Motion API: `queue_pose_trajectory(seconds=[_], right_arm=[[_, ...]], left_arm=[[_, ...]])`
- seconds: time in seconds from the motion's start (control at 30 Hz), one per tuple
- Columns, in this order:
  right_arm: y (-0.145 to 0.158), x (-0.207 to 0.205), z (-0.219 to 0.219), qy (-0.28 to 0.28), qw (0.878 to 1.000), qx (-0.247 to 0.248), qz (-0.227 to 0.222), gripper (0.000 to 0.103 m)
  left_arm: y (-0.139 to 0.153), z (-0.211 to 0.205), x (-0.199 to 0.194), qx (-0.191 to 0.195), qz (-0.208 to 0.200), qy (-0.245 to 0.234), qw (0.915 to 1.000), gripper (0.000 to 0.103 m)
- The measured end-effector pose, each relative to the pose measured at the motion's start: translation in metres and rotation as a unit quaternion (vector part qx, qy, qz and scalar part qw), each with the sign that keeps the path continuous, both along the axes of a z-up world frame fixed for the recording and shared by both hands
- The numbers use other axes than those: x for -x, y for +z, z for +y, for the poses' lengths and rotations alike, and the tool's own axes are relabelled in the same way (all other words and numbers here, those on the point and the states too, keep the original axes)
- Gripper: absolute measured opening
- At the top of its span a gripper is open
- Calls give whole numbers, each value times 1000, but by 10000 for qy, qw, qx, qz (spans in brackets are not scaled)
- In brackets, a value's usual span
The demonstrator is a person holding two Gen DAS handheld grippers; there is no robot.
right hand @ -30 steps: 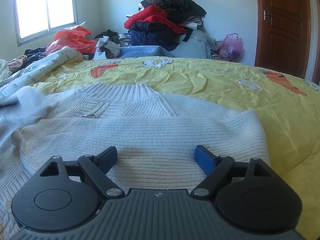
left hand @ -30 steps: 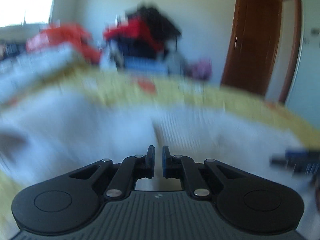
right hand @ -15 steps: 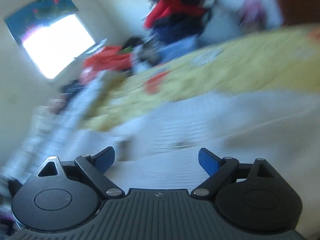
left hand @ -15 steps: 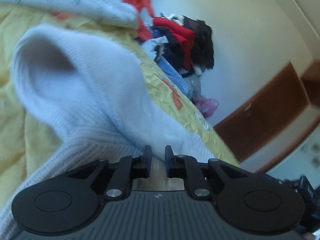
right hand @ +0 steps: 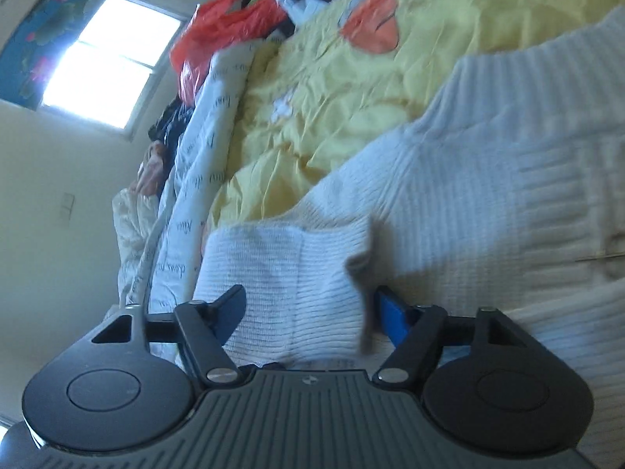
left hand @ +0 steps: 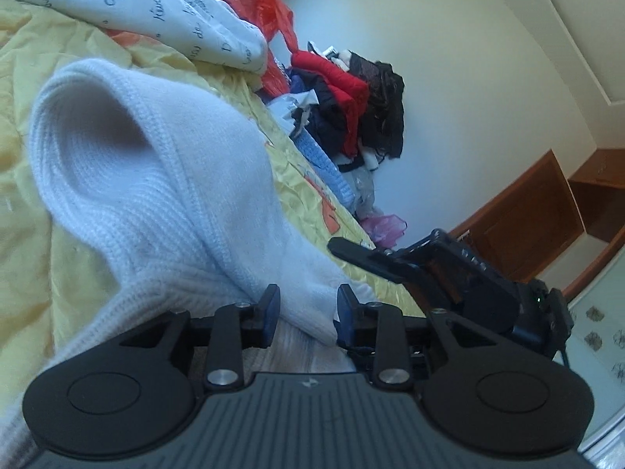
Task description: Fold small clothes
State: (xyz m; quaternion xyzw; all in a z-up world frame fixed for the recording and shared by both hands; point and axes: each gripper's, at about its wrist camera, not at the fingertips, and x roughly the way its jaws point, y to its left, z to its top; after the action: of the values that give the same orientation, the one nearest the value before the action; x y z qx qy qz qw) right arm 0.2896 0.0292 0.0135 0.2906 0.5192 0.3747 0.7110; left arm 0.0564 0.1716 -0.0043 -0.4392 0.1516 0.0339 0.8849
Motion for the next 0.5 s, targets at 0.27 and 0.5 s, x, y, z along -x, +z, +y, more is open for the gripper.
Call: queue_pose_trajectory(seconds=[0.27,0.5], right_arm=[[-6,8,-7,45,9996,181,-195,9],[34,16,-11,65,9976,-416,-546,10]], left_arm=[[12,15,44,177,-174,1465,9889,71],[6,68,33,1147,163,2049,9719,83]])
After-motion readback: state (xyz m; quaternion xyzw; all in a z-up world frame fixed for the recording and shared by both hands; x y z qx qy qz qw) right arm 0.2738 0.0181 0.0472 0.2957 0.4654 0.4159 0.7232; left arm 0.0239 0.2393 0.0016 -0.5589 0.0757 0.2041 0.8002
